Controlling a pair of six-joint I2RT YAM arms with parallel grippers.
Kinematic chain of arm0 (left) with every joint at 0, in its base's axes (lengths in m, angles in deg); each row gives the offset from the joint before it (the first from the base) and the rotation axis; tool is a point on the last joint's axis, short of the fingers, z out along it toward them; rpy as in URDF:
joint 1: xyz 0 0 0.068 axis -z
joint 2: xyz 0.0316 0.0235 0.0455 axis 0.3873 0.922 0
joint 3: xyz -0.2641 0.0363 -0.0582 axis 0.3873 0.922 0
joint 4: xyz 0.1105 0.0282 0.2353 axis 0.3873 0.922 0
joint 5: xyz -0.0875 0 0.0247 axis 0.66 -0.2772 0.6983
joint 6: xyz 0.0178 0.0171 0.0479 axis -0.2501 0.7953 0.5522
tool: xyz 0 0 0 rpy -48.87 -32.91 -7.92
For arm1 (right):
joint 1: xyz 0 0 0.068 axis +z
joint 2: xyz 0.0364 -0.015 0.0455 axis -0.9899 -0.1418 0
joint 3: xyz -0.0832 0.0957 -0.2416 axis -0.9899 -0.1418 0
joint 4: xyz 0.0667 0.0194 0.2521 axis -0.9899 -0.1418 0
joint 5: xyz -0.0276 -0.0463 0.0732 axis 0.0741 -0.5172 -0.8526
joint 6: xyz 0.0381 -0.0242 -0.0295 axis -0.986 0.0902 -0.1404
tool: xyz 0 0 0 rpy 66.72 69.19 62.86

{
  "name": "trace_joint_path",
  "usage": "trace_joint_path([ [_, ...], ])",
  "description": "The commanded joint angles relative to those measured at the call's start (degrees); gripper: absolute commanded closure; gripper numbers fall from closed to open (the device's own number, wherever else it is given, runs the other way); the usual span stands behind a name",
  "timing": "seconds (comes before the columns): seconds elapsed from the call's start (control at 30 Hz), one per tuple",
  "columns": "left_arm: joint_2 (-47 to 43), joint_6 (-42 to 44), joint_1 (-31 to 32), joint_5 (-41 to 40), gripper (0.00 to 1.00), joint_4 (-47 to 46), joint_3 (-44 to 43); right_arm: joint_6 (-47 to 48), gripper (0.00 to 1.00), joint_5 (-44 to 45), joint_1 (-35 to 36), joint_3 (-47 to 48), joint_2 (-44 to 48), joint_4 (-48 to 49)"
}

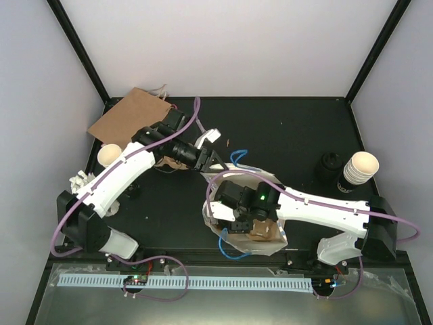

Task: Pack the takeout coffee

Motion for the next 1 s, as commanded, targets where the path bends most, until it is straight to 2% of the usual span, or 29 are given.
trace_joint_path([
  [0.0, -3.98, -1.15, -1.31, 1.67, 0.28, -6.94, -1.85, 0.53, 0.41, -4.16, -1.8, 0.09, -0.82, -0.73],
  [0.07, -6.49, -1.38, -1.96, 1.19, 0.15, -9.15, -1.66, 0.52, 0.41, -4.29, -2.7, -0.22, -0.45, -0.59],
  [0.17, -10.74, -1.16, -3.27, -0.68, 0.08, -11.12, -0.38, 0.43, 0.41, -3.54, -3.91, -1.03, 0.29, 0.16],
  [0.33, -18.3, -0.05, -4.16, -3.63, 0.07, -11.93, 5.26, 0.08, 0.41, -1.44, -5.1, -1.78, 0.91, 1.69],
  [0.57, -31.85, 4.07, -3.4, -10.9, 0.09, -5.39, 10.91, -0.09, 0.41, -0.72, -5.24, -2.57, 1.33, 2.26],
  [0.83, -46.46, 5.79, 3.06, -17.24, 0.17, -14.29, 24.28, 0.02, 0.41, -2.39, -6.07, -2.1, 0.78, 2.09],
  [0.97, -50.79, 10.32, 9.45, -21.88, 0.22, -20.37, 31.12, -0.13, 0.41, -2.52, -6.12, -1.74, 0.73, 1.58],
])
